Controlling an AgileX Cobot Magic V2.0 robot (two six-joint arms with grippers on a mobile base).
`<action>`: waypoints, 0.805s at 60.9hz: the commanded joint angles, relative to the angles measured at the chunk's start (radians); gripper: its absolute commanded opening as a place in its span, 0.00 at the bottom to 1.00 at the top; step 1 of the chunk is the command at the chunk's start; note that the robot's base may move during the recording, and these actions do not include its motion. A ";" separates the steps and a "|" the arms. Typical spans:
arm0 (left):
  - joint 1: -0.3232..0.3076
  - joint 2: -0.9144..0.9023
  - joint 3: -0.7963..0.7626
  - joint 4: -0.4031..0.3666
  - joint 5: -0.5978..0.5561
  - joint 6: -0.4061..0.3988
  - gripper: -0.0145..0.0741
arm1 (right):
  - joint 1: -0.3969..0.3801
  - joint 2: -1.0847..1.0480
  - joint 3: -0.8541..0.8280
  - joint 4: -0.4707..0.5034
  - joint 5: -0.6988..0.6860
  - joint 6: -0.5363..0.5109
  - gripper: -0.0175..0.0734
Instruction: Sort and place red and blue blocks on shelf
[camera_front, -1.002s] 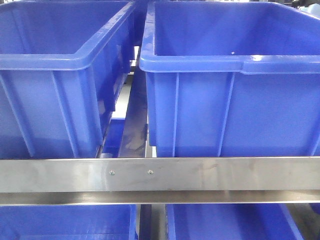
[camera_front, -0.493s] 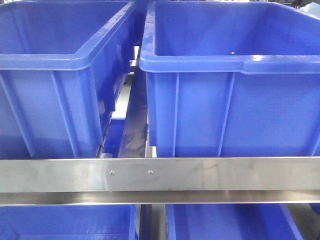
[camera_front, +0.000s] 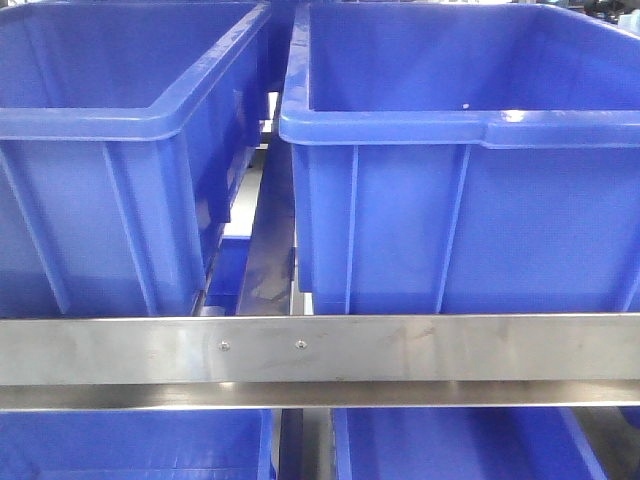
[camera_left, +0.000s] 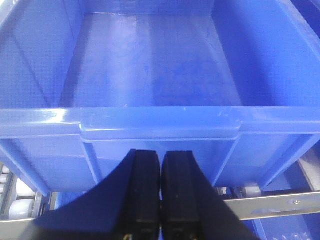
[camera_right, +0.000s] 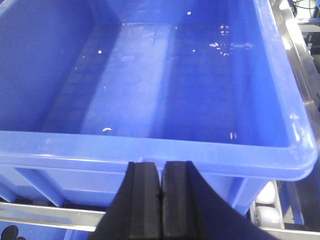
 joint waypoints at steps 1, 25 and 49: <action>-0.001 -0.002 -0.029 -0.002 -0.069 -0.005 0.31 | 0.005 -0.003 -0.028 -0.003 -0.086 -0.003 0.25; -0.001 -0.002 -0.029 -0.002 -0.068 -0.005 0.31 | -0.052 -0.187 0.029 -0.026 -0.096 -0.010 0.25; -0.001 -0.002 -0.029 -0.002 -0.068 -0.005 0.31 | -0.081 -0.547 0.352 -0.027 -0.134 -0.010 0.25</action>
